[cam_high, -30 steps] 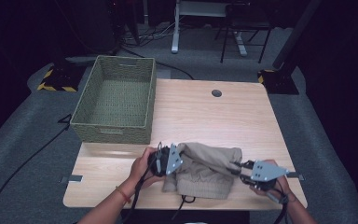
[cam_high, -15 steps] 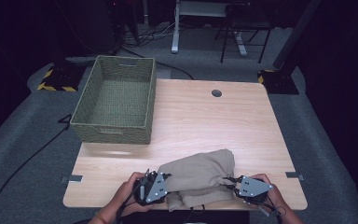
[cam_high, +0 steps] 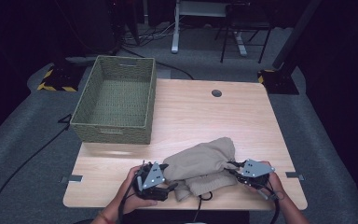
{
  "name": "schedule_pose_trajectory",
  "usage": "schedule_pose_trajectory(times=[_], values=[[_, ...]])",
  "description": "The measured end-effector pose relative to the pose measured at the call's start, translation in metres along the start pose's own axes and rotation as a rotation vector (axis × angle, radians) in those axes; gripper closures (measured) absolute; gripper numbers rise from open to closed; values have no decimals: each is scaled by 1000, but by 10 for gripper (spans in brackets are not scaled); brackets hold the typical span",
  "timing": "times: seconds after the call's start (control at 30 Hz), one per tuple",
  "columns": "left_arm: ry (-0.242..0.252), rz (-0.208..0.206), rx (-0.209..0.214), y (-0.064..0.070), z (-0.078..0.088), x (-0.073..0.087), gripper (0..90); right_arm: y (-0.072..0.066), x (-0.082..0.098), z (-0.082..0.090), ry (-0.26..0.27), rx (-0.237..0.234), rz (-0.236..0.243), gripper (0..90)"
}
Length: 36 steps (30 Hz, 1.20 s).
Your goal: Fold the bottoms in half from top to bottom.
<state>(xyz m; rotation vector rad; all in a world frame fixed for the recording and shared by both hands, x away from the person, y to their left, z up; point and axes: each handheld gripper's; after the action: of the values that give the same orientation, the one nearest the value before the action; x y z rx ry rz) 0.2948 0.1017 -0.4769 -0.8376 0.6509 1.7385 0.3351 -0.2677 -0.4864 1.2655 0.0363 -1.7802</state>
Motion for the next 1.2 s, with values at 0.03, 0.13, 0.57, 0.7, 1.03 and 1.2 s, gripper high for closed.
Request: schedule_pose_trajectory(times=[0.03,0.13,0.57,0.7,1.03,1.2], values=[[-20,-11,-9,0,-5,-1,421,3,0,2,-9,10,-21,587],[-50,-40,-13,2,-15,-2,600,13,-1,12,-35,-2,-76,474],[-201,-223,-126,34,-42,-8,678,12,-37,44,74,30,-187,553],[-233,-296,-184,42,-49,-8,682,1,-26,11,-45,-18,-187,656],[-217,-319,-198,39,-65,-16,685,11,-1,1,-124,18,-244,691],[-147,-245,-115,29,-71,-25,597,33,12,-13,-127,72,-314,696]])
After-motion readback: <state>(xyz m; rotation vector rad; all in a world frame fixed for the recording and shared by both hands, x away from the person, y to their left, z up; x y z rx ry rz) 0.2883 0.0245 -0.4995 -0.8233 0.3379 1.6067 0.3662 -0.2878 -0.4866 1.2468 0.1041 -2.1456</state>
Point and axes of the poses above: each handheld gripper's, and its own axes: z roughly backward along the jaws, x roughly out of its underside, y roughly to its right, and after that the axes turned 14 degrees about x, right-handed
